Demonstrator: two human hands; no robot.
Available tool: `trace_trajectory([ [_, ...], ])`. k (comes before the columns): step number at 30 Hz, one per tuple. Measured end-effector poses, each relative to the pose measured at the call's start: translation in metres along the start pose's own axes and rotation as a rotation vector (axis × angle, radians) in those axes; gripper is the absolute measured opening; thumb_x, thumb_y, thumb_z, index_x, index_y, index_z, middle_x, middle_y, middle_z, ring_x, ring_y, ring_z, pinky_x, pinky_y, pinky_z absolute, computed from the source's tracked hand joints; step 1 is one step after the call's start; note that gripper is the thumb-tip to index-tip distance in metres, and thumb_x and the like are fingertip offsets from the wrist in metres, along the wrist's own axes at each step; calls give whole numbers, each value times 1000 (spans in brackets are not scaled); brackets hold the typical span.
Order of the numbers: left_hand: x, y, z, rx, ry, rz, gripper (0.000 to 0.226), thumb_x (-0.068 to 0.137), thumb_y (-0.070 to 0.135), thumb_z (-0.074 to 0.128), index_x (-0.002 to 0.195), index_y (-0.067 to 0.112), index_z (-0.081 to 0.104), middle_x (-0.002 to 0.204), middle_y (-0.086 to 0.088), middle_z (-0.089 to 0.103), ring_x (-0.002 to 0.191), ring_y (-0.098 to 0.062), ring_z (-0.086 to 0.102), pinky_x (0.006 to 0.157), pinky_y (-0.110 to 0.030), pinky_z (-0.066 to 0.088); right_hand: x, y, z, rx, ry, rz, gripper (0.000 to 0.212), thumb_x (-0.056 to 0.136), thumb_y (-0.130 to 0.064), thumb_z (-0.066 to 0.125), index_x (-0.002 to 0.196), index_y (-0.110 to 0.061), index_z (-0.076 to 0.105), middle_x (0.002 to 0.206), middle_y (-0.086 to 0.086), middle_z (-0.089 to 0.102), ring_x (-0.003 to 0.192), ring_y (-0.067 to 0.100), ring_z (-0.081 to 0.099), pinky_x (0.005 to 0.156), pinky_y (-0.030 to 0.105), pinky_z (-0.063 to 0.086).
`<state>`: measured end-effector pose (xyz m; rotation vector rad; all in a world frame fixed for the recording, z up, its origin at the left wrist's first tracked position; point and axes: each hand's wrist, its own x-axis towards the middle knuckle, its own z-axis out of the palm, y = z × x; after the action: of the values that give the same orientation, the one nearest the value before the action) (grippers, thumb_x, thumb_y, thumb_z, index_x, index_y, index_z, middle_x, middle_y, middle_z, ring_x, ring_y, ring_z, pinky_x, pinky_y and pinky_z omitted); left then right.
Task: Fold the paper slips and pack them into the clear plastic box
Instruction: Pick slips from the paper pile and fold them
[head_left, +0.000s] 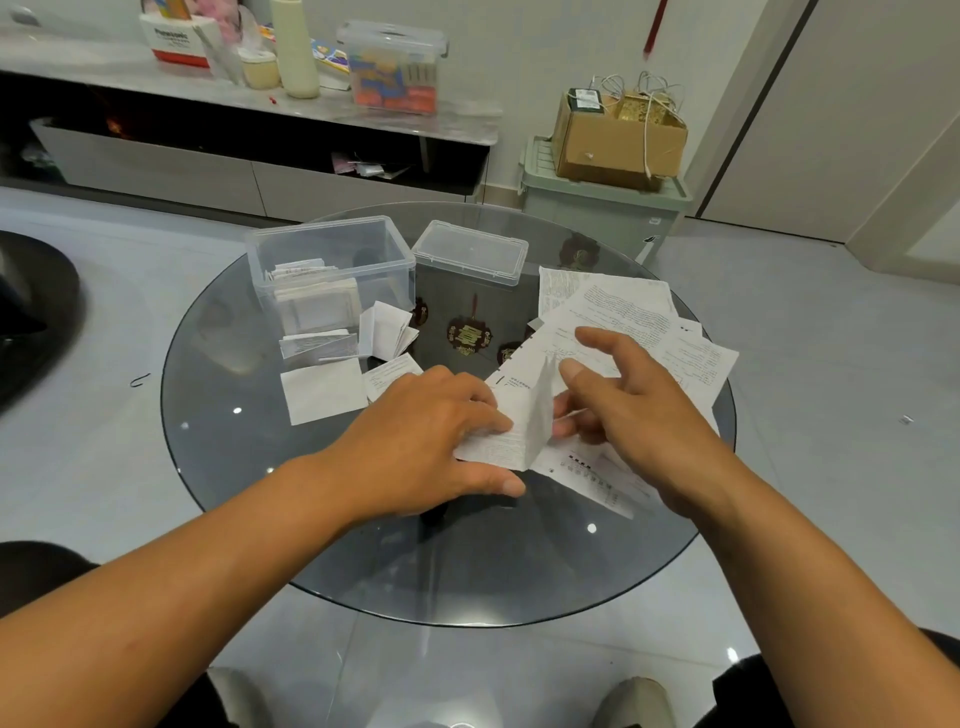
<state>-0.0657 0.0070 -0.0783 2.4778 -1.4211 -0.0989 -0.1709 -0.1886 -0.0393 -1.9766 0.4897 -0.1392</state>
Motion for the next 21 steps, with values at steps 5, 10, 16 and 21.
trace_trajectory([
  [5, -2, -3, -6, -296, 42, -97, 87, 68, 75, 74, 140, 51, 30, 126, 24, 54, 104, 0, 55, 88, -30, 52, -2, 3, 6, -140, -106, -99, 32, 108, -32, 48, 138, -43, 50, 96, -21, 76, 92, -3, 69, 84, 26, 50],
  [10, -5, -10, -13, -300, 8, -37, 94, 73, 58, 82, 149, 54, 26, 154, 24, 24, 105, -2, 59, 87, -23, 52, -1, 10, 12, -287, -207, -99, 33, 107, -31, 47, 136, -46, 54, 101, -29, 74, 105, 2, 64, 96, 34, 50],
  [16, -2, -17, -7, -128, 35, 56, 25, 96, 49, 60, 108, 31, 73, 121, 14, 63, 103, -9, 60, 86, -35, 51, 4, 14, 9, -339, -263, -102, 53, 96, -8, 64, 135, -42, 57, 109, -22, 70, 94, 1, 64, 86, 24, 52],
  [21, -1, -15, -6, -150, 106, 6, 27, 100, 48, 50, 94, 29, 68, 85, 12, 65, 81, -7, 58, 72, -36, 50, 2, 17, 15, -428, -251, -151, 53, 89, -21, 79, 133, -43, 59, 117, -22, 62, 101, 3, 59, 85, 21, 49],
])
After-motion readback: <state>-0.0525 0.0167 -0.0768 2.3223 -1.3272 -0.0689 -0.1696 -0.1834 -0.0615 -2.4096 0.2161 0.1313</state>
